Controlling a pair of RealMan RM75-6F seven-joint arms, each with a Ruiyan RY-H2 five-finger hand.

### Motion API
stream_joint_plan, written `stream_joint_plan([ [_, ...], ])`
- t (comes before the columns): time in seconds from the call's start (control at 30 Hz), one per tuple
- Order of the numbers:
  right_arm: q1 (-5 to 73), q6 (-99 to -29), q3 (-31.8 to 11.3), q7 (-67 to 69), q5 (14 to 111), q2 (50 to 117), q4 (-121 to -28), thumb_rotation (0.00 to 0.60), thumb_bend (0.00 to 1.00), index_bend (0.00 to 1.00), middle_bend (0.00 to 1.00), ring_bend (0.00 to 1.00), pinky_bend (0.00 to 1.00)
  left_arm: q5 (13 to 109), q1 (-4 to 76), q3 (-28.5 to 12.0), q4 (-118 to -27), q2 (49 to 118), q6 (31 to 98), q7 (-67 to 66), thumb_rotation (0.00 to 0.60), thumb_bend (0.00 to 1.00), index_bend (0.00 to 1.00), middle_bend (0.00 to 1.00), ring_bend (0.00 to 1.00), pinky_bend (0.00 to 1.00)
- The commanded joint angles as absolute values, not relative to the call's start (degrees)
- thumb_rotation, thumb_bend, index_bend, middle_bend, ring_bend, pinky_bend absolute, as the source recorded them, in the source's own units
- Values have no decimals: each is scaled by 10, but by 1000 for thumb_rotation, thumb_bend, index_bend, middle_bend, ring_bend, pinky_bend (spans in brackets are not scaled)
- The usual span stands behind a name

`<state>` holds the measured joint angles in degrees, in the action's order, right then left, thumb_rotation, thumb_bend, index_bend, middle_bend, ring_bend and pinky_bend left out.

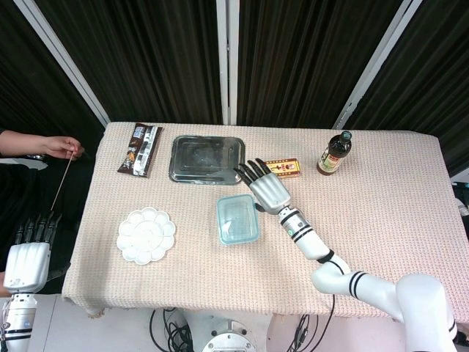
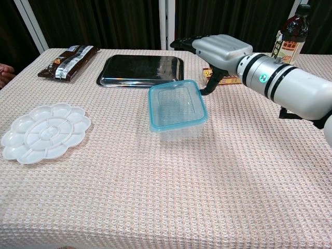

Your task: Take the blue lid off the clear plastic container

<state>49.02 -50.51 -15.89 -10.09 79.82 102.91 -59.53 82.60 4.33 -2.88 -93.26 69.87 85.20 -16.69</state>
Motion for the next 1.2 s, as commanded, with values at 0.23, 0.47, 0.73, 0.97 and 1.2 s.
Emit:
stream_joint_plan([
  [0.23,436,-496,-106,-45,821,837,-865,600,200,50,170,0,0,826,42,-28,-925,701,854,-158,600,0,72,21,0,0],
  [0.47,442,-490,-76,27,885,775,-964,600,277,85,268,0,0,835,39,-24,-917,703,862,-147,600,0,73,21,0,0],
  [0.73,490,-445,-77,-28,879,838,-953,600,286,84,309,0,0,843,30,-18,-906,705,874,-130,600,0,72,21,0,0],
  [0.97,522,-410,-84,-74,840,899,-911,600,272,83,318,0,0,843,26,-16,-893,709,875,-116,600,0,72,21,0,0],
  [1.2,528,-408,-79,-137,792,921,-885,600,273,81,340,0,0,846,27,-15,-879,713,870,-101,600,0,72,22,0,0],
])
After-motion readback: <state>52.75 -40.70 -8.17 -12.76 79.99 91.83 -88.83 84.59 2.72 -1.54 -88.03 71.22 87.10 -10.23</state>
